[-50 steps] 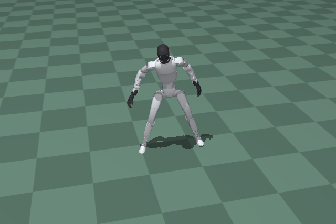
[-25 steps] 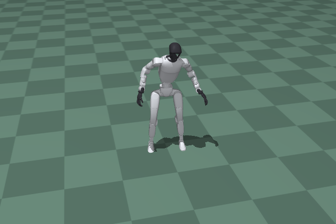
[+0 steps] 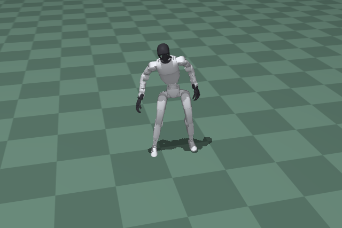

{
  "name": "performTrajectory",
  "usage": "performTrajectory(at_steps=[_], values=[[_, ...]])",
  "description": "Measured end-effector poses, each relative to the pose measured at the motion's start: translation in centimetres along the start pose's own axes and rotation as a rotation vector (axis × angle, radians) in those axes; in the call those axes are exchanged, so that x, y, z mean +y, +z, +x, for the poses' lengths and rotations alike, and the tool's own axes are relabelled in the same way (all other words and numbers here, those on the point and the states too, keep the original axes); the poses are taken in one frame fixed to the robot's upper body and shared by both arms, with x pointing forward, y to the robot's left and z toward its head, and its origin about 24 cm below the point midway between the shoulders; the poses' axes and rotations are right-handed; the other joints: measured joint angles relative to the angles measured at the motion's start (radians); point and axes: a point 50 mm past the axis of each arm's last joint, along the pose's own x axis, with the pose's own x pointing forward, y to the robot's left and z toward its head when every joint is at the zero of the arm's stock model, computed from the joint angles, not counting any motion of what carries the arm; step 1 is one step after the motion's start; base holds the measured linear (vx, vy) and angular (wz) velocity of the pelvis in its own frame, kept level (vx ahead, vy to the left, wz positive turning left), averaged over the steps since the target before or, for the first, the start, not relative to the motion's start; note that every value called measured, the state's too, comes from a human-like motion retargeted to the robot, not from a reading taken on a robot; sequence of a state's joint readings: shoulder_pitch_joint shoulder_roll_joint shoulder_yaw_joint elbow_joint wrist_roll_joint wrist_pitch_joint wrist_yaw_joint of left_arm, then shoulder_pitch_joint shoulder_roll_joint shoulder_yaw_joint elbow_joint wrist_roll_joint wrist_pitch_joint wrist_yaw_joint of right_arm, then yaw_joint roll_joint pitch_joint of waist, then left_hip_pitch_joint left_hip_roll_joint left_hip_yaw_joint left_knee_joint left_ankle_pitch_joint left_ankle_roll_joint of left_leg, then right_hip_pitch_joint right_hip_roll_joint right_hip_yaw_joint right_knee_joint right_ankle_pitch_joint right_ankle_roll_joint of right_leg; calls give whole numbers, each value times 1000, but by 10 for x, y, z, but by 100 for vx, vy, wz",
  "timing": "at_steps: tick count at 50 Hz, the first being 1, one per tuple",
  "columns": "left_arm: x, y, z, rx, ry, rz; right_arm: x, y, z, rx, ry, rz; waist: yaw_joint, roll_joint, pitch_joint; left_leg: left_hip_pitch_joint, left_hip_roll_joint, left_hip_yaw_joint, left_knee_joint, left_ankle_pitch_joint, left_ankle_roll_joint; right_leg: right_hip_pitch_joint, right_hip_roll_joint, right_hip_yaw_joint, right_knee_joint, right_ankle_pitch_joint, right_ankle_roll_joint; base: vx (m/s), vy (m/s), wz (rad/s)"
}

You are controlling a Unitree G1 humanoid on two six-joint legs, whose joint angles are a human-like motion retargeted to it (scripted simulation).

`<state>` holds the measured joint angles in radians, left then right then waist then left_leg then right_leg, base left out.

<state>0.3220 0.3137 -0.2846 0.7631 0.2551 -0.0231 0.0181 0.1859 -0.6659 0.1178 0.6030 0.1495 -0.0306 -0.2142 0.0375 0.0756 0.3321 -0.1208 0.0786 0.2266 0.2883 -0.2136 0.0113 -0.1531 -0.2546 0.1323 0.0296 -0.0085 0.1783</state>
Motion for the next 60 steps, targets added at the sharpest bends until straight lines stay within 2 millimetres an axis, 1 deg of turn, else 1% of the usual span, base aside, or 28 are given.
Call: performTrajectory(at_steps=[3, 7, 10, 11, 12, 13, 14, 15, 18, 20, 22, 23, 25, 27, 30, 33, 35, 38, 40, 42, 45, 48, 50, 52, 56, 58, 60], values=[[0, -13, -2, 55, 0, -93, -5, -8, -4, 20, -7, 1, -22, 12, -5, 44, 83, -40, -45, 14, -44, -8, -23, -3, 15, -7, -6, -5, 35, 14], [8, -33, -4, 147, 93, -297, -11, -26, -9, 80, -33, -23, -37, 24, -17, 90, 203, -74, -92, 62, -100, -18, -51, -12, 37, -16, -15, -7, 42, 22], [22, -50, -9, 213, 181, -384, -15, -43, -15, 145, -70, -38, -31, 37, -29, 117, 292, -102, -112, 163, -136, -26, -63, -19, 59, -20, -24, -9, 49, 20], [28, -57, -12, 231, 210, -385, -17, -50, -18, 168, -94, -34, -24, 29, -30, 129, 302, -127, -109, 173, -153, -44, -77, -17, 110, -36, 19, -9, 54, 21], [35, -62, -14, 246, 236, -385, -18, -57, -21, 192, -114, -25, -18, 26, -31, 136, 312, -155, -108, 176, -166, -51, -88, -17, 134, -41, 38, -12, 58, 29], [43, -66, -16, 257, 260, -382, -18, -62, -23, 219, -127, -5, -14, 34, -35, 134, 323, -191, -109, 165, -168, -39, -92, -23, 106, -23, 9, -14, 61, 37], [50, -70, -18, 265, 283, -370, -18, -68, -26, 246, -142, 19, -9, 31, -34, 133, 317, -220, -100, 125, -171, -31, -107, -24, 97, -10, 10, -16, 64, 43], [58, -74, -21, 272, 307, -354, -17, -74, -30, 273, -158, 45, -4, 22, -32, 133, 304, -246, -85, 71, -172, -25, -128, -24, 97, 0, 27, -15, 66, 47], [88, -77, -26, 277, 384, -283, -5, -86, -38, 346, -173, 157, 21, -34, -5, 92, 219, -290, 29, -89, -144, 9, -216, -41, 67, 68, 75, -17, 67, 48], [110, -75, -29, 278, 442, -232, 12, -90, -42, 379, -145, 227, 49, -70, 13, 46, 169, -305, 124, -146, -114, 30, -262, -107, 39, 136, 84, -18, 63, 29], [133, -70, -31, 274, 513, -196, 32, -89, -45, 386, -91, 273, 84, -100, 22, 7, 128, -308, 183, -164, -87, 44, -290, -223, 21, 189, 84, -18, 58, 13], [144, -66, -32, 270, 553, -186, 42, -86, -46, 381, -59, 287, 101, -114, 24, -6, 111, -307, 193, -164, -73, 50, -293, -275, 18, 195, 84, -16, 54, 15], [167, -57, -35, 258, 648, -195, 62, -77, -48, 353, 9, 303, 125, -142, 28, -17, 78, -309, 175, -149, -46, 59, -275, -313, 29, 159, 84, -14, 48, 23], [181, -51, -38, 241, 734, -256, 77, -67, -48, 310, 75, 294, 135, -159, 31, -7, 60, -312, 122, -116, -26, 58, -211, -258, 73, 78, 67, -12, 41, 26], [190, -42, -39, 200, 829, -412, 90, -49, -45, 235, 157, 269, 130, -164, 32, 20, 53, -313, 26, -54, -3, 38, -83, -182, 171, -33, 3, -10, 36, 18], [185, -32, -33, 157, 818, -526, 91, -35, -40, 178, 203, 264, 106, -158, 21, 41, 47, -314, -70, 7, 8, 10, 33, -186, 268, -115, -78, -10, 32, 16], [178, -24, -26, 135, 769, -533, 88, -30, -36, 152, 214, 268, 87, -155, 7, 49, 36, -313, -125, 39, 4, -7, 101, -193, 313, -158, -116, -9, 29, 14], [163, -10, -14, 108, 669, -438, 79, -26, -32, 130, 200, 266, 69, -153, -17, 57, 3, -301, -189, 69, -13, -25, 176, -186, 332, -187, -137, -8, 27, 1], [151, 1, -5, 81, 603, -356, 72, -24, -28, 118, 177, 255, 67, -148, -28, 62, -26, -284, -222, 82, -26, -29, 203, -185, 315, -186, -142, -7, 26, -20], [136, 13, 2, 46, 543, -292, 66, -22, -25, 107, 152, 234, 73, -137, -33, 66, -57, -261, -242, 87, -36, -24, 202, -198, 281, -177, -145, -7, 25, -41], [110, 35, 12, -28, 454, -227, 53, -17, -18, 83, 110, 195, 93, -96, -27, 72, -95, -225, -262, 87, -46, -14, 171, -207, 229, -158, -138, -8, 24, -61], [81, 52, 17, -94, 378, -172, 38, -11, -12, 52, 78, 140, 116, -39, -15, 72, -124, -169, -256, 71, -47, -17, 139, -161, 197, -119, -80, -8, 23, -73], [62, 57, 17, -120, 350, -131, 28, -6, -7, 28, 59, 95, 123, -6, -9, 64, -137, -104, -236, 54, -39, -23, 117, -127, 174, -93, -37, -9, 23, -68], [47, 57, 15, -126, 340, -83, 18, -1, -3, 6, 36, 48, 115, 17, -8, 48, -141, -47, -201, 40, -20, -27, 90, -105, 145, -73, -21, -8, 24, -46], [24, 49, 12, -107, 313, 15, -1, 7, 4, -19, -23, -30, 67, 51, -16, 24, -115, -29, -123, 38, 13, -36, 33, -86, 116, -56, -29, -5, 24, -11], [17, 41, 11, -92, 280, 50, -9, 6, 4, -17, -55, -47, 39, 66, -21, 28, -84, -41, -107, 42, 13, -41, 9, -84, 116, -55, -37, -3, 26, 12], [13, 34, 10, -74, 244, 58, -17, 3, 4, -6, -85, -52, 18, 83, -25, 40, -45, -54, -105, 40, 0, -42, -13, -85, 116, -52, -39, -3, 29, 15]])
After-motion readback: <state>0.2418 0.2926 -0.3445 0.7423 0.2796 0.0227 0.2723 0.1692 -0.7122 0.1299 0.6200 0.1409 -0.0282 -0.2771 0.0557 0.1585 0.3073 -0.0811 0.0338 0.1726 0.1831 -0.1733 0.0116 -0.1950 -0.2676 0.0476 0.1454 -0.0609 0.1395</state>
